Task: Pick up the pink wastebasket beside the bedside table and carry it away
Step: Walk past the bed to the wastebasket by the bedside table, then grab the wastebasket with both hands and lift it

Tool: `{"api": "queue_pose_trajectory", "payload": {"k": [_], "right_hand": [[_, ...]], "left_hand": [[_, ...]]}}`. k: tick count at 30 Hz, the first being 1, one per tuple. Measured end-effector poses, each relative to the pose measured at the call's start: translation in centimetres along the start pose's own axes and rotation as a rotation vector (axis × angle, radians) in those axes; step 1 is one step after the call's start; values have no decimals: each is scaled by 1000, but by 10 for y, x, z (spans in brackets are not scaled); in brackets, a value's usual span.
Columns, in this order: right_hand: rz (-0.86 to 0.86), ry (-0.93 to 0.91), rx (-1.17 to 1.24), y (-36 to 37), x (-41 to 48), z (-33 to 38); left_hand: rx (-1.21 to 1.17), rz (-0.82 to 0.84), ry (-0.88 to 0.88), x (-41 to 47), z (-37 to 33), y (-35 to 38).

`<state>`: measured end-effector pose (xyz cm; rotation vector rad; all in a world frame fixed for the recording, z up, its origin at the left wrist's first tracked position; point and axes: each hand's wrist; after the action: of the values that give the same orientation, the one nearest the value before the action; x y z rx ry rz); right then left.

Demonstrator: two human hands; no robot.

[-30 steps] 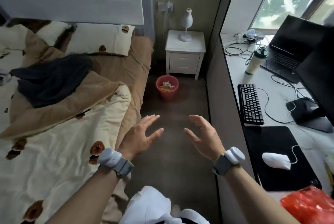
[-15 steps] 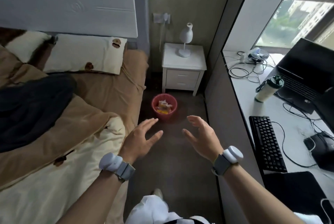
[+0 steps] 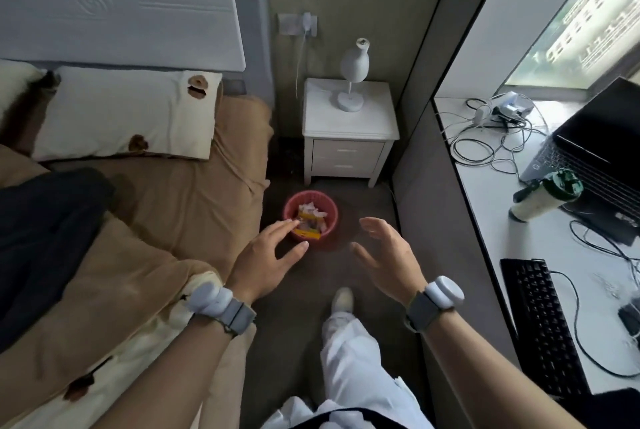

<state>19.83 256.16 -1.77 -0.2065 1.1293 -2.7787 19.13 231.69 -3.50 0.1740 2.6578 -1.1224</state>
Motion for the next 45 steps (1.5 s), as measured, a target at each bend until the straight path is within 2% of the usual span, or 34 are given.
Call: {"api": "queue_pose_trajectory", "payload": {"k": [5, 7, 13, 19, 24, 28, 32, 39, 45], "right_hand": [[21, -18, 26, 0, 94, -33], [71, 11, 58, -4, 160, -51], [164, 22, 46, 3, 265, -79], [157, 101, 69, 11, 322, -109], [184, 225, 52, 50, 349, -161], [187, 344, 47, 96, 358, -210], [296, 461, 30, 177, 355, -284], [352, 556, 57, 313, 341, -399], [298, 695, 41, 378, 332, -470]], "left_hand": [[-10, -31, -31, 89, -16, -7], [-2, -37, -102, 147, -30, -13], [-54, -6, -179, 236, -31, -26], [-5, 24, -247, 301, -24, -20], [71, 92, -300, 365, 0, 11], [124, 204, -319, 419, 40, 55], [179, 279, -367, 476, 107, 119], [269, 337, -387, 525, 217, 222], [281, 296, -496, 549, 284, 272]]}}
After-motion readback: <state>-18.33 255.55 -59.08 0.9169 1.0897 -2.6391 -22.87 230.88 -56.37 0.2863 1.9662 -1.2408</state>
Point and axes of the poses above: each hand's wrist, its own x-axis towards the middle knuckle, its own y-axis out of the palm, z = x × y, and after that the axes turned 10 degrees about -y, right-handed
